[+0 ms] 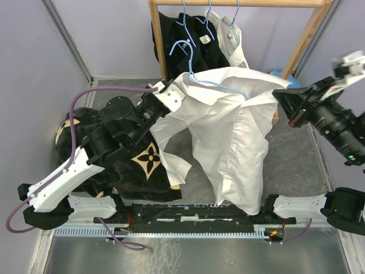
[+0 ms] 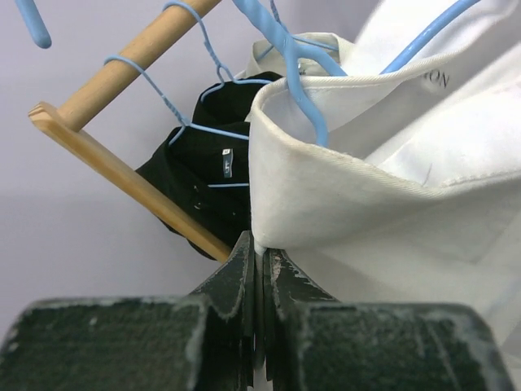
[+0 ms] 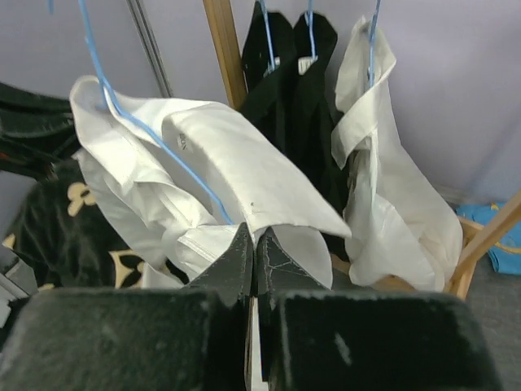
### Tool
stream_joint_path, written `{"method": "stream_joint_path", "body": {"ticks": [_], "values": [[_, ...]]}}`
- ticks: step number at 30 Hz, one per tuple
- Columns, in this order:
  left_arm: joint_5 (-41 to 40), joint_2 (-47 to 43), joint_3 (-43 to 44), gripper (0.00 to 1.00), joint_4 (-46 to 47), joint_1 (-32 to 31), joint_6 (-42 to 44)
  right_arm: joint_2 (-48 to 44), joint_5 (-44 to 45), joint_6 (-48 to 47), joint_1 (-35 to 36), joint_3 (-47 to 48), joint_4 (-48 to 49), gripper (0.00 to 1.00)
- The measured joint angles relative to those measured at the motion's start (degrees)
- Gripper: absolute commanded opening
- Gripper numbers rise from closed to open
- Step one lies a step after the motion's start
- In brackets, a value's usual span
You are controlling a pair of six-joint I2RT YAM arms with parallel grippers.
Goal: Place the shirt on the hanger
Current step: Hang the shirt on the hanger.
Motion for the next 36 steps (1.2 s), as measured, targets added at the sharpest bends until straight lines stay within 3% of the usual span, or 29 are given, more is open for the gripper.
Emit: {"method": "stream_joint_path", "body": {"ticks": [5,13,18,27,30,33,36], "values": [[1.1,-0.4,0.0,0.03,-1.9,0.8,0.2,-0.4,-2.0,0.8,0.0,-10.4,0.1,0.00],[4.3,-4.3,-5.2,0.03,-6.5,1.2,0.2,1.3,-13.0,4.3,-0.1,-27.1,6.0,0.00],[3.9,-5.4,-8.2,0.03,-7.8,1.3,0.0,-0.2,-15.6,5.1,-0.1,-30.2,8.8,0.00],[3.0,-11.0,-15.0,0.03,-8.4,1.2,-0.3,-11.4,-10.6,4.4,-0.1,-32.8,5.1,0.00],[2.9,-11.8,-15.3,0.03,-8.4,1.1,-0.8,-15.3,-11.4,4.5,0.0,-35.0,3.1,0.16],[2.8,-11.9,-15.3,0.03,-8.5,0.9,-1.0,-16.8,-13.9,4.9,-0.1,-37.5,0.9,0.41],[2.1,-11.9,-15.7,0.03,-8.9,1.1,-0.9,-15.2,-15.3,4.2,-0.1,-38.1,-2.8,0.55]]}}
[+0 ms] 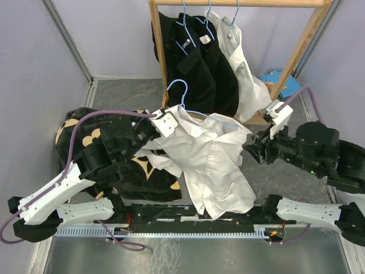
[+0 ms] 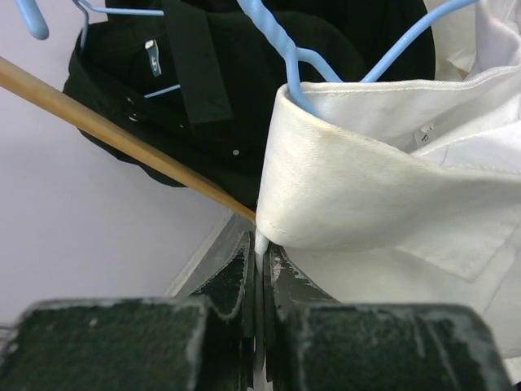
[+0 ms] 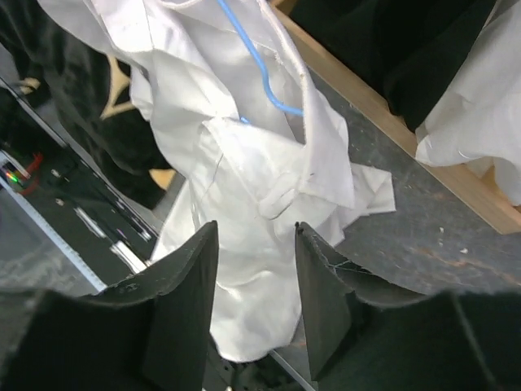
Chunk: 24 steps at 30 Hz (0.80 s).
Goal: Place the shirt on the hanger
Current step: Hang the shirt on the hanger.
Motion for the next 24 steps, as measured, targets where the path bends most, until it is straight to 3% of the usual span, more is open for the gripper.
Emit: {"method": "stream_joint_path", "body": {"ticks": [5,11,20,24], "values": [[1.3,-0.1,-1.3,0.03,-1.4,0.0,0.8,4.3,0.7,-2.2,0.0,4.0,-4.7,0.70],[3.4,-0.3,-1.8,0.03,-2.4,0.0,1.7,10.2,3.3,-7.1,0.0,12.9,-8.1,0.76],[4.5,-0.4,-1.8,0.03,-4.2,0.0,1.8,19.1,7.5,-9.2,0.0,15.4,-14.0,0.76],[4.5,-0.6,-1.8,0.03,-4.9,0.0,1.8,19.5,6.9,-8.5,-0.1,12.4,-14.7,0.67]]}}
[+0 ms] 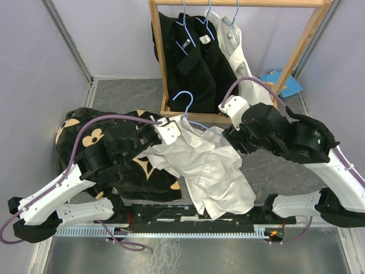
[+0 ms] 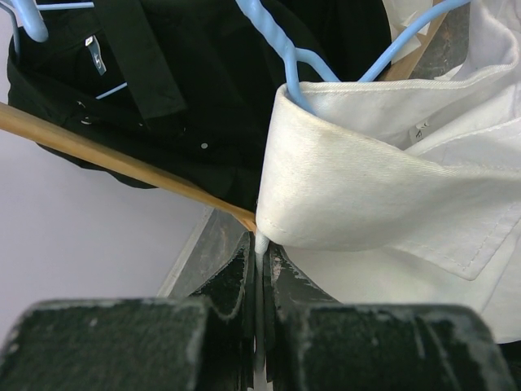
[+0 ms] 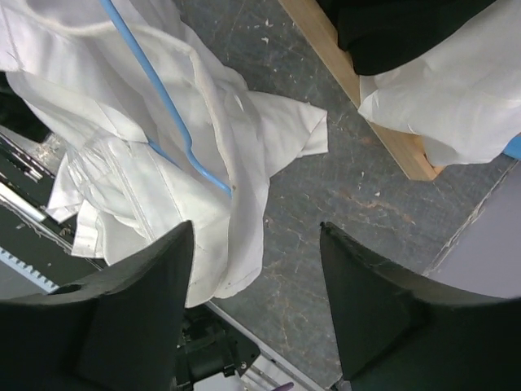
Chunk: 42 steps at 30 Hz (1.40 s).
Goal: Place the shirt on the hanger
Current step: Hang the shirt on the hanger.
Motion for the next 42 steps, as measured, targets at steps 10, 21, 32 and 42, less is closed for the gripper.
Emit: {"method": "stream_joint_path", "body": {"ticks": [10,21,32,42], "values": [[0.0,-0.9,0.0,0.03,-0.6,0.0,0.0,-1.8,-1.6,0.5,-1.6,-6.8,0.4,0.40],[-0.6,-1.8,-0.2,0.03,-1.7,0.0,0.0,-1.8,-1.5,0.3,-1.8,-8.5,0.8,0.00],[-4.9,1.2,0.8,0.03,-1.8,-0.6,-0.4,6.4,17.9,0.3,-1.6,16.0,-5.0,0.00],[-11.4,1.9,1.7,0.03,-5.0,-0.6,-0.6,5.5,6.4,3.3,-1.8,0.2,-4.1,0.00]]}}
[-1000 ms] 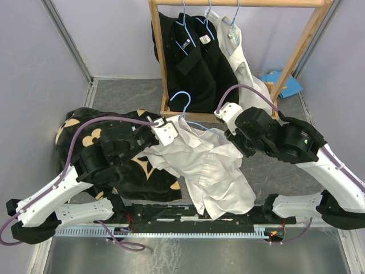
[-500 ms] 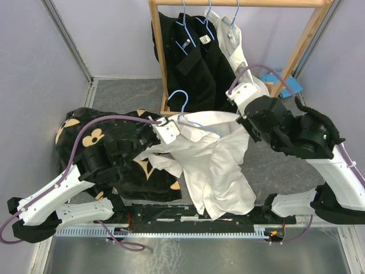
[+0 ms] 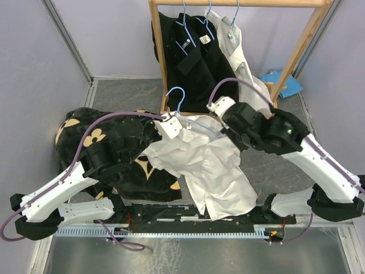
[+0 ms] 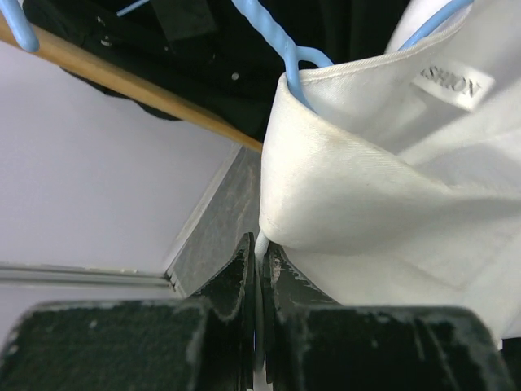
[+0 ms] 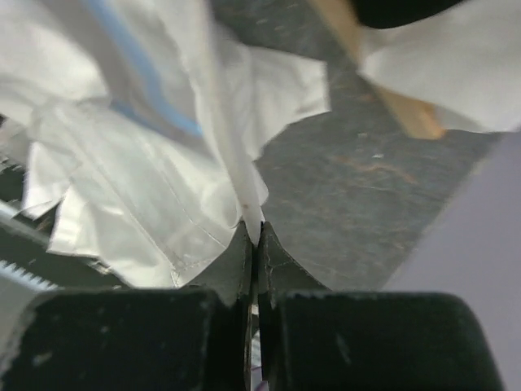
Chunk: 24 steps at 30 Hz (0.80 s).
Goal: Place the shirt on the hanger
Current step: Hang the shirt on the hanger.
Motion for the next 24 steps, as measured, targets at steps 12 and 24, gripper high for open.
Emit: {"method": "stream_joint_path", "body": {"ticks": [12,24], "values": [[-3.9,1.3,0.0,0.03,-1.9,0.3,-1.0,-8.4,-37.5,8.9,0.0,-16.8,28.3,0.00],[-3.7,0.5,-0.9,0.03,-0.5,0.3,-1.4,-12.4,-31.4,11.1,-0.1,-18.6,36.0,0.00]]}}
